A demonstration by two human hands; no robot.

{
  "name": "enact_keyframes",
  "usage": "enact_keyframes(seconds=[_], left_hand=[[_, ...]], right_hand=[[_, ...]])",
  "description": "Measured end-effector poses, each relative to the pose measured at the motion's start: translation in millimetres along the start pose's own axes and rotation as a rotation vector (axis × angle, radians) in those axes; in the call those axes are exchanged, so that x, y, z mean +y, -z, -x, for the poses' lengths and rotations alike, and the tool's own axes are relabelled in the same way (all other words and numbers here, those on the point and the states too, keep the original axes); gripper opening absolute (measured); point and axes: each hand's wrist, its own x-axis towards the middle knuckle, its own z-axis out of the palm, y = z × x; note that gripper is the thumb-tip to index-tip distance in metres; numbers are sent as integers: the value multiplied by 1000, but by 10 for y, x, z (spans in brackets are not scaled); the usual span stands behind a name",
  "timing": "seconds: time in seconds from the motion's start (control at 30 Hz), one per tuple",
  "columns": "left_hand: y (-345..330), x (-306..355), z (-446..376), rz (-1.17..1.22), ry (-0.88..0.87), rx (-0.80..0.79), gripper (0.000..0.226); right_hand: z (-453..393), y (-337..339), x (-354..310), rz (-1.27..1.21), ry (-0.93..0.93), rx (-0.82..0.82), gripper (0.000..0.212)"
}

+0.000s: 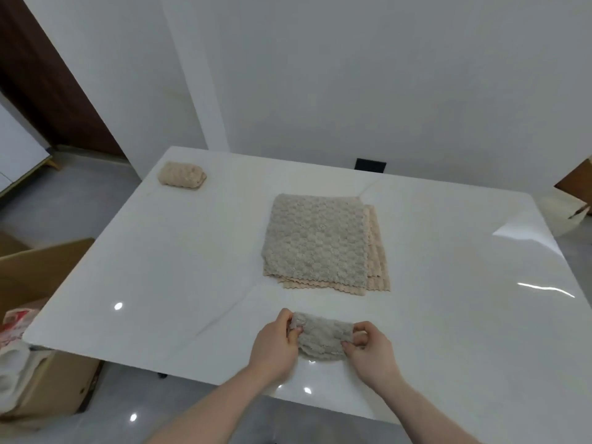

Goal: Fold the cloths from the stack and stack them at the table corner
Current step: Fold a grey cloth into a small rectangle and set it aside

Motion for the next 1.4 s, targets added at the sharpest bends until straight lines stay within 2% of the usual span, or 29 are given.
enact_keyframes(seconds=[0.07, 0.27, 0.43, 0.6, 0.67, 0.77, 0.87, 0.97, 1.1, 1.2, 1.3, 1.4], left_hand=[[295, 214, 223, 35, -5, 9, 19], [1019, 480, 764, 79, -30, 3, 25], [1209, 639, 751, 193, -20, 16, 12], [1218, 812, 601, 201, 6, 21, 10], [1247, 869, 521, 205, 26, 14, 10], [1330, 935, 427, 221, 34, -4, 6], [1438, 951, 374, 250, 48, -2, 5], [1533, 958, 360, 253, 60, 2, 7], [1713, 933, 280, 365, 146, -19, 5], [1914, 856, 188, 379, 162, 19, 3], [2121, 738, 128, 437, 203, 63, 18], [2310, 601, 136, 492, 280, 1, 31]], right_hand=[[221, 50, -220, -40, -68, -12, 24], [812, 176, -725, -90, -51, -43, 26], [907, 251, -963, -167, -48, 24, 25], [770, 467, -1197, -194, -22, 22, 28], [728, 549, -1270, -202, -14, -49, 39], [625, 695, -1406, -170, -1, -247, 54], [490, 758, -1586, -25, 22, -457, 37], [405, 711, -1771, 94, 63, -559, 29], [325, 580, -1975, 76, 89, -594, 18], [277, 420, -2124, 89, 76, -599, 19], [197, 142, -2211, -19, 47, -563, 30], [155, -230, -2294, -107, 4, -457, 29]])
